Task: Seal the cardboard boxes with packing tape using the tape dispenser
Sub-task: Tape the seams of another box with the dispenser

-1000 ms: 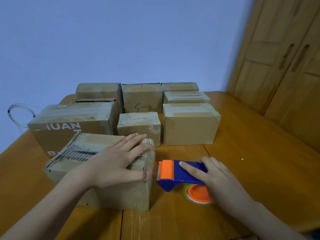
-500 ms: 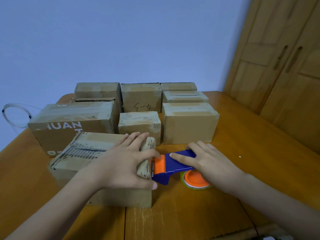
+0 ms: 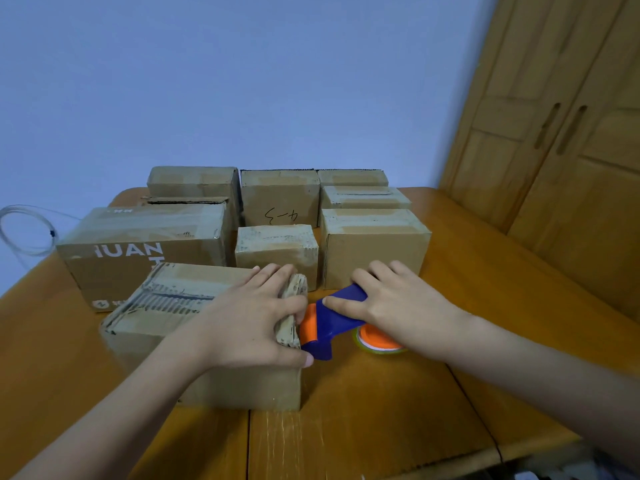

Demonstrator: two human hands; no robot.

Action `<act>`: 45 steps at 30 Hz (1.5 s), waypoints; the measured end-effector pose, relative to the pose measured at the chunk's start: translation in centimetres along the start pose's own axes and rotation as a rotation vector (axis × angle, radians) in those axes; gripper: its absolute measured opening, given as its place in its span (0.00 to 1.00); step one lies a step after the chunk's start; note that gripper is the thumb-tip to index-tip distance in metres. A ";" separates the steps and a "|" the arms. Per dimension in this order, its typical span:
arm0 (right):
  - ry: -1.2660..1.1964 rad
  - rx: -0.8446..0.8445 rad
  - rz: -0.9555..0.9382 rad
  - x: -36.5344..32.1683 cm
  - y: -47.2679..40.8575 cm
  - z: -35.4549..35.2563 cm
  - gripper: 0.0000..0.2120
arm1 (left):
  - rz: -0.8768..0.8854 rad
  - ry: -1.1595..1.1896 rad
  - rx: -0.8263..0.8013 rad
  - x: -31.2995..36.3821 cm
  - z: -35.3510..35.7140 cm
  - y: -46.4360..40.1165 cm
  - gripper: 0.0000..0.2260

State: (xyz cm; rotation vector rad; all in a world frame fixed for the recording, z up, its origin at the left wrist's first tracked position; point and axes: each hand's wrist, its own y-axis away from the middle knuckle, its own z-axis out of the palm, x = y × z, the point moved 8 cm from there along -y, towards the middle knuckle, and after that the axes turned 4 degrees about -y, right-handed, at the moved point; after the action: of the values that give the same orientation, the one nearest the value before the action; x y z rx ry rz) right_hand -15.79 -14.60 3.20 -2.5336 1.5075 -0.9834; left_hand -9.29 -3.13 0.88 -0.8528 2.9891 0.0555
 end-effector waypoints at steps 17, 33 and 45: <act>0.129 -0.011 -0.074 -1.3 0.1 -0.8 0.32 | -0.010 0.035 -0.040 -0.1 0.2 0.1 0.36; -0.445 0.205 0.743 6.3 4.1 3.0 0.35 | -0.007 -0.075 -0.256 1.5 -1.0 -0.3 0.21; -0.733 0.326 0.885 4.8 3.3 5.6 0.37 | -0.053 -0.288 -0.372 3.2 -0.9 -1.0 0.20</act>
State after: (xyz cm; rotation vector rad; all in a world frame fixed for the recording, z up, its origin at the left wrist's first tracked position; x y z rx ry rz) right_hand -13.82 -21.71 0.04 -1.4380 1.7061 -0.1192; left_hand -11.47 -5.73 1.58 -0.8628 2.7203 0.6878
